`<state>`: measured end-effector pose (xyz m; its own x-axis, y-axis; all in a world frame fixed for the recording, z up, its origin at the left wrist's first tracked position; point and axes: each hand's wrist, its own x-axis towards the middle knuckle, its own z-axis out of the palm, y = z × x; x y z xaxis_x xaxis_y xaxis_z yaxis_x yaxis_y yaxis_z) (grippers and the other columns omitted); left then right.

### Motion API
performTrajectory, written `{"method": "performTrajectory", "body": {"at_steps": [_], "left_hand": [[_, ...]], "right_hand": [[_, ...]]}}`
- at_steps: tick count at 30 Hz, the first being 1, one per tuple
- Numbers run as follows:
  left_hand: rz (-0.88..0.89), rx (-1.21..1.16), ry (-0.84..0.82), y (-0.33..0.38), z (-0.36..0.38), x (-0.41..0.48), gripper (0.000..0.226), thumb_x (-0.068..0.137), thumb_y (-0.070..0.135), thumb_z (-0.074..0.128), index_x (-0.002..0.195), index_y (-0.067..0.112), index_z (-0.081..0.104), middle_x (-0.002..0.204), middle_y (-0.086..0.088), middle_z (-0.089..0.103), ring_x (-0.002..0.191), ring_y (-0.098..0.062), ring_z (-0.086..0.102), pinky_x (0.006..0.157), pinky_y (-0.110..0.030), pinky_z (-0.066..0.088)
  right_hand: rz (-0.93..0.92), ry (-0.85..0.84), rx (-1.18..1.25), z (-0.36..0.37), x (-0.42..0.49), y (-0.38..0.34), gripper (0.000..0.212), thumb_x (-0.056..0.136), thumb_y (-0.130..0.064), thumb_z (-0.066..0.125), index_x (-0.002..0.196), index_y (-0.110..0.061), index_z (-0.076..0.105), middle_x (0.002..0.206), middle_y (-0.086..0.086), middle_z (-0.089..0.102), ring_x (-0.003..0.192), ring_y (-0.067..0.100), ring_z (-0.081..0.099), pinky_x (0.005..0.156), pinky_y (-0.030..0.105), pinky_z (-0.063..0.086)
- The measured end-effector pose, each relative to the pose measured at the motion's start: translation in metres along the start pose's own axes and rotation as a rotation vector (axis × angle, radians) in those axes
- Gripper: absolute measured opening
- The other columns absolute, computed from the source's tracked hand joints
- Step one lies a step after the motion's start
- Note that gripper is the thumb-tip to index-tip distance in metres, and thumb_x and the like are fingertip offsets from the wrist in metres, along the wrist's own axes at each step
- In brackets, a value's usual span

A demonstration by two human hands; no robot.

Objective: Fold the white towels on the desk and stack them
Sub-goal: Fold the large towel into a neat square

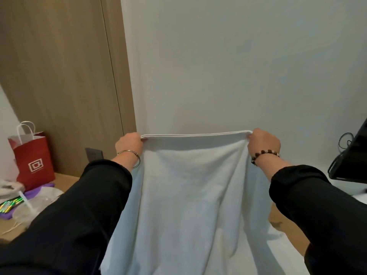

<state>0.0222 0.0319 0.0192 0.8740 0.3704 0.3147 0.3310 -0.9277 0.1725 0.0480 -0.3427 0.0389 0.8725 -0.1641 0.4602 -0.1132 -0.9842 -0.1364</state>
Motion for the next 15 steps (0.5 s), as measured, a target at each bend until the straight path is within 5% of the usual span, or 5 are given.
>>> {"method": "performTrajectory", "body": {"at_steps": [4, 8, 12, 15], "left_hand": [[0.099, 0.026, 0.116, 0.024, -0.043, 0.037, 0.023, 0.097, 0.017, 0.042, 0.104, 0.008, 0.063, 0.100, -0.016, 0.064, 0.090, -0.035, 0.061, 0.065, -0.033, 0.039], [0.372, 0.354, 0.253, 0.046, -0.088, 0.075, 0.019, 0.091, 0.005, 0.044, 0.103, 0.010, 0.057, 0.093, -0.011, 0.066, 0.084, -0.032, 0.064, 0.061, -0.031, 0.037], [0.489, 0.522, 0.272, 0.064, -0.094, 0.102, 0.012, 0.091, 0.004, 0.046, 0.099, 0.011, 0.052, 0.085, -0.008, 0.065, 0.066, -0.028, 0.056, 0.055, -0.028, 0.035], [0.529, 0.558, 0.248, 0.081, -0.071, 0.126, 0.013, 0.095, 0.013, 0.043, 0.099, 0.011, 0.055, 0.092, -0.009, 0.066, 0.077, -0.028, 0.062, 0.059, -0.027, 0.036]], "right_hand": [[0.044, 0.125, 0.023, -0.039, 0.036, -0.005, 0.016, 0.097, -0.010, 0.042, 0.088, -0.005, 0.054, 0.083, 0.015, 0.064, 0.064, 0.028, 0.051, 0.056, 0.031, 0.036], [-0.014, 0.215, -0.148, -0.068, 0.067, 0.017, 0.013, 0.096, -0.006, 0.044, 0.087, -0.004, 0.054, 0.073, 0.013, 0.063, 0.058, 0.027, 0.050, 0.052, 0.029, 0.032], [-0.073, 0.173, -0.326, -0.056, 0.095, 0.041, 0.012, 0.093, -0.001, 0.047, 0.082, -0.004, 0.051, 0.053, 0.005, 0.049, 0.044, 0.017, 0.038, 0.046, 0.023, 0.024], [-0.103, 0.145, -0.383, -0.026, 0.119, 0.050, 0.016, 0.093, -0.004, 0.049, 0.078, -0.007, 0.046, 0.046, 0.000, 0.034, 0.038, 0.012, 0.029, 0.044, 0.020, 0.017]]}}
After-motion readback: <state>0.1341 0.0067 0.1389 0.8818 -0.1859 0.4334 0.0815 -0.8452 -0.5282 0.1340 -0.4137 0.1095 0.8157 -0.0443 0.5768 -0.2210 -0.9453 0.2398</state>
